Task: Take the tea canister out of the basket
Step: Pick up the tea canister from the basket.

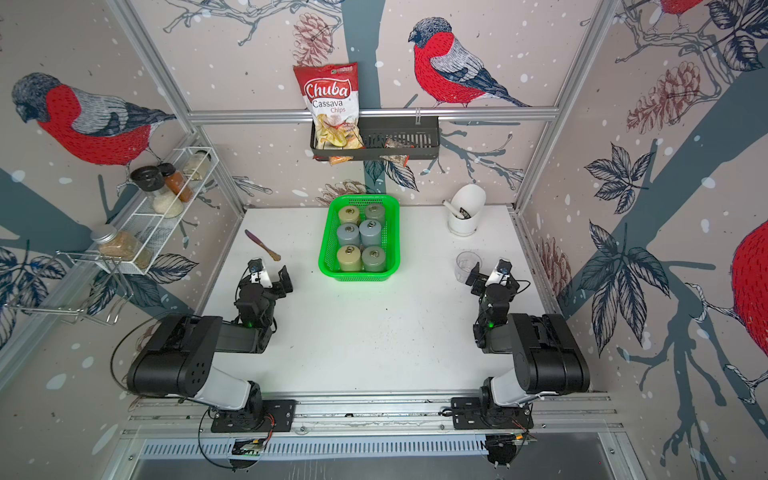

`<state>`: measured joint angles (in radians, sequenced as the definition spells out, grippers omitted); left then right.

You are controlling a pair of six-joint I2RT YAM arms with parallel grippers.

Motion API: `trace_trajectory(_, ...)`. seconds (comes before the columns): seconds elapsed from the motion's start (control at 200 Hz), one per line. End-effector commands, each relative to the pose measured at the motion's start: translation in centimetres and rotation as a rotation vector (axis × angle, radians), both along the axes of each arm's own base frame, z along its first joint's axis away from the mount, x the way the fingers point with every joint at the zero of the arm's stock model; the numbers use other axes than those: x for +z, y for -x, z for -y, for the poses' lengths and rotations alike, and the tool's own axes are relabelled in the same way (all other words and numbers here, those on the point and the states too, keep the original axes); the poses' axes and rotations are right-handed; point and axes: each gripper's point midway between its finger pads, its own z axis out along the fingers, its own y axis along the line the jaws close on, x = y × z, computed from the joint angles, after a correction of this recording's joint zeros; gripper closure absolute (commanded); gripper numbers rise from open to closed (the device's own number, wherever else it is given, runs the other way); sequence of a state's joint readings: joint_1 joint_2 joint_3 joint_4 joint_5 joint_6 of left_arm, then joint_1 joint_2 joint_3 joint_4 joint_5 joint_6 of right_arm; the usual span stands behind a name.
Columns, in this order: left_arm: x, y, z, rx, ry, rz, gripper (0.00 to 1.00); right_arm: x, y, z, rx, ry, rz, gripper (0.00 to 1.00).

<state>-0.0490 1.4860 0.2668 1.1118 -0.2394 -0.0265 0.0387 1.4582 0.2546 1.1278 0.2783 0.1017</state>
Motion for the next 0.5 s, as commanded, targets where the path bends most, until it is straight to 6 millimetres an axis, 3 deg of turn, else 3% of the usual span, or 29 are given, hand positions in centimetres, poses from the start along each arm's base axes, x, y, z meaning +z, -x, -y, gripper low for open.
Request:
trace_trajectory(0.0,2.3,-0.6,-1.0,0.067,0.021,-0.012,0.04,2.4,-1.8,-0.2,0.008,0.0,-0.057,0.0)
trace_trajectory(0.08,4.0,-0.2,-1.2,0.086,0.058,-0.016,0.04,6.0,-2.9,-1.5,0.071,-0.011,-0.039,0.0)
trace_trajectory(0.195,6.0,0.6,0.2,0.038,0.134,-0.005,0.04,10.9,-3.8,-5.3,0.185,0.007,-0.035,0.0)
trace_trajectory(0.315,7.6,1.5,2.8,-0.024,0.174,-0.026,0.04,13.0,-3.7,-11.3,0.336,0.04,-0.099,0.0)
trace_trajectory(0.41,8.3,2.1,6.3,-0.147,0.185,-0.046,0.04,14.3,-2.8,-16.8,0.471,0.089,-0.132,0.0)
trace_trajectory(0.495,9.2,2.8,9.3,-0.285,0.266,-0.019,0.04,13.8,-2.6,-22.0,0.614,0.1,-0.227,0.0)
